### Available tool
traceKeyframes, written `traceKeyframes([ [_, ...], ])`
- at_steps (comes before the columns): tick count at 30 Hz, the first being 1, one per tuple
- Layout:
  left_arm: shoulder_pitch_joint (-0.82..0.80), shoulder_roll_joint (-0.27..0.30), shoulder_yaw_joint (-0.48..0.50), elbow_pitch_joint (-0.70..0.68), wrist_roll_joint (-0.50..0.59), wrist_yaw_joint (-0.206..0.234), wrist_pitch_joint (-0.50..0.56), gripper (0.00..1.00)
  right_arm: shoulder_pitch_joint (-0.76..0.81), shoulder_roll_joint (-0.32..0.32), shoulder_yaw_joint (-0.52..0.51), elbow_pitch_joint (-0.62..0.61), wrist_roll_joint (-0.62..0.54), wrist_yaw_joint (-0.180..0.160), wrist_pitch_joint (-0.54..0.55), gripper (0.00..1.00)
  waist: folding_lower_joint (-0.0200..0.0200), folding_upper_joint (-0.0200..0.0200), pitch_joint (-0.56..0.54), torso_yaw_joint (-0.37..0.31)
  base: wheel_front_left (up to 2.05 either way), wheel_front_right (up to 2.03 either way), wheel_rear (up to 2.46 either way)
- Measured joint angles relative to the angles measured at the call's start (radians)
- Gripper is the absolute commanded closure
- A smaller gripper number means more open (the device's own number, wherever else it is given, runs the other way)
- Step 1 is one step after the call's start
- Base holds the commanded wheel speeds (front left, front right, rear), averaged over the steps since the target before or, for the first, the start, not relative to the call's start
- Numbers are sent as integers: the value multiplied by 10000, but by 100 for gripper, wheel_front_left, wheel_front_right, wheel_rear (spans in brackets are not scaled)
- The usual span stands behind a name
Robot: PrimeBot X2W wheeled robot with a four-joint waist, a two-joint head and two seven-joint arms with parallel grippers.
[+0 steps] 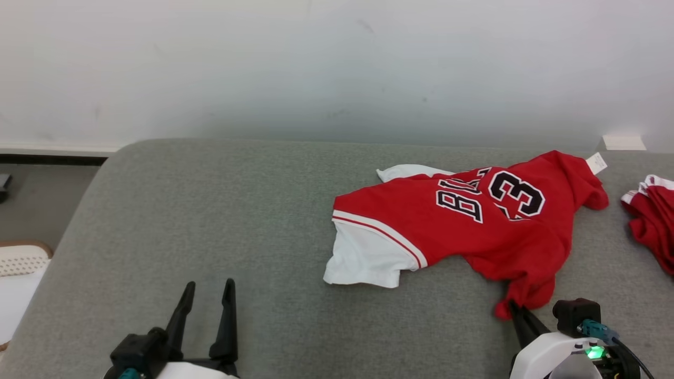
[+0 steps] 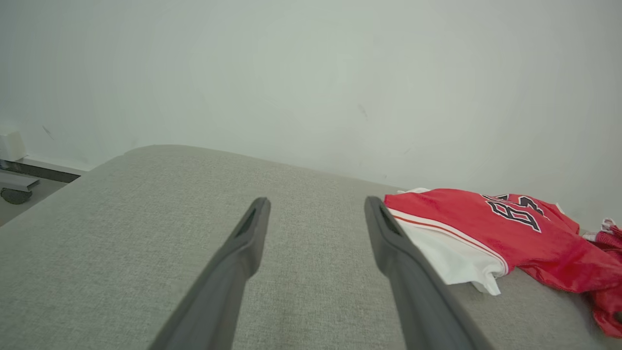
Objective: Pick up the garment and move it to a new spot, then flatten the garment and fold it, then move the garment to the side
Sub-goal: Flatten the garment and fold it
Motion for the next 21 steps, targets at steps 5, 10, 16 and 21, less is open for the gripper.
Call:
traceKeyframes([
  [5, 21, 0, -38, 4, -2, 0, -2, 0, 155, -222, -165, -857, -677, 0, 105, 100, 0, 0, -9, -359, 0, 0, 0],
  [10, 73, -4, -17, -4, -2, 15, -2, 0, 811, -1356, -165, -2610, -1202, 0, 1279, 100, 0, 0, -37, -815, 0, 0, 0],
  [16, 91, -2, -23, -10, 2, 13, 0, 0, 1757, -3043, 27, -4694, -1179, 0, 3116, 100, 0, 0, 21, -1254, 0, 0, 0],
  [21, 34, -4, -31, 8, 19, -44, -2, 0, 2513, -4299, 330, -5302, -1005, 0, 4079, 100, 0, 0, 119, -1369, 0, 0, 0],
])
